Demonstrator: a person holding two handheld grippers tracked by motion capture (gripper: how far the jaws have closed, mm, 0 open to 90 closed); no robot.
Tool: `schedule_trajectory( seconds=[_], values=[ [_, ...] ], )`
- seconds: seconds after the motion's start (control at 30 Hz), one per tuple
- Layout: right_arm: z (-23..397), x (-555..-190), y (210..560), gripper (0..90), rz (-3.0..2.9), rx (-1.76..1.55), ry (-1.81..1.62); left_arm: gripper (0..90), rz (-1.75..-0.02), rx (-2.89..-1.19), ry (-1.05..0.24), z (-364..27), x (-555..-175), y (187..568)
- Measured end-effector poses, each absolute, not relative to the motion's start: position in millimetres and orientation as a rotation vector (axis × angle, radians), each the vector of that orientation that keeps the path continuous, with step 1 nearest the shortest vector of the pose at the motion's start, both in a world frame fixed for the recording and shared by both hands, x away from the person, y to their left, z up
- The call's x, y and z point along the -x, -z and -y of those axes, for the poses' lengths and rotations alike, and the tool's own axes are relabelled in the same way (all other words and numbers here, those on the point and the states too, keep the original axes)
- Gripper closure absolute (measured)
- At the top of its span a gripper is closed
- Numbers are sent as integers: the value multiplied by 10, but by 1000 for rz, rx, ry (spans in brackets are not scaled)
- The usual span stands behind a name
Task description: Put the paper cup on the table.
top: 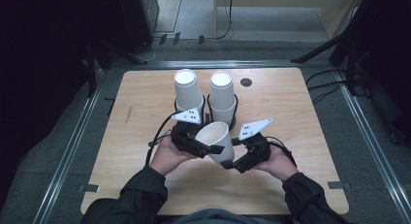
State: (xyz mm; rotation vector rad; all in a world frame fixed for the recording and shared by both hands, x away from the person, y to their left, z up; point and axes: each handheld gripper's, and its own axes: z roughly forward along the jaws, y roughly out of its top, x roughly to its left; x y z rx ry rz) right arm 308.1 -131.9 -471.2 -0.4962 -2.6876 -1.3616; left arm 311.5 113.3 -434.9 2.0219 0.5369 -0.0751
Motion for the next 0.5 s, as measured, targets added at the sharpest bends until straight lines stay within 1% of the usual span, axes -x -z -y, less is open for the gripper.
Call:
schedule_trajectory(
  seconds=[0.13,0.27,0.3,0.37,0.47,0.5],
  values=[
    [1366,-3073,4685,151,2691,545,1321,189,-519,-2034,66,-1171,-3114,4343],
    [1390,-3022,4651,150,2719,602,1279,188,-510,-2055,35,-1183,-3100,4326],
    [1395,-3000,4637,150,2731,603,1279,188,-505,-2086,8,-1185,-3094,4334],
    [1410,-2973,4611,150,2749,593,1275,188,-507,-2110,-8,-1198,-3093,4351],
    [1446,-2963,4606,151,2787,627,1293,188,-513,-2111,-12,-1218,-3095,4354],
    [1459,-2964,4615,151,2792,652,1284,188,-531,-2106,-31,-1232,-3094,4349]
  ],
)
